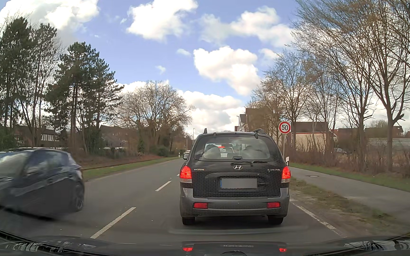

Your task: Follow the waypoints while adhering to traffic rules and regulations

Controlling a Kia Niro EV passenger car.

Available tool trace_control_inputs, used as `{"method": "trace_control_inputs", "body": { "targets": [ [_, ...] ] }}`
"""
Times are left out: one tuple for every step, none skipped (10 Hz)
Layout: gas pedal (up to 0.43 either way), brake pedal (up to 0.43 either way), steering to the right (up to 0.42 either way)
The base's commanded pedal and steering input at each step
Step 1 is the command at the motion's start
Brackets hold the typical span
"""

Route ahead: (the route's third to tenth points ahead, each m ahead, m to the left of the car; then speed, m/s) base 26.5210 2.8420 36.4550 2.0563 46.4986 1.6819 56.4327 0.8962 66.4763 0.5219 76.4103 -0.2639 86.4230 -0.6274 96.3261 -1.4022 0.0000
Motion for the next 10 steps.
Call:
{"method": "trace_control_inputs", "body": {
  "targets": [
    [0.0, 0.22, 0.0],
    [0.0, 0.22, 0.0],
    [0.0, 0.22, 0.0],
    [0.0, 0.22, 0.0],
    [0.0, 0.22, 0.0],
    [0.0, 0.22, 0.0],
    [0.0, 0.22, 0.0],
    [0.0, 0.22, 0.0],
    [0.0, 0.22, 0.0],
    [0.0, 0.22, 0.0]
  ]
}}
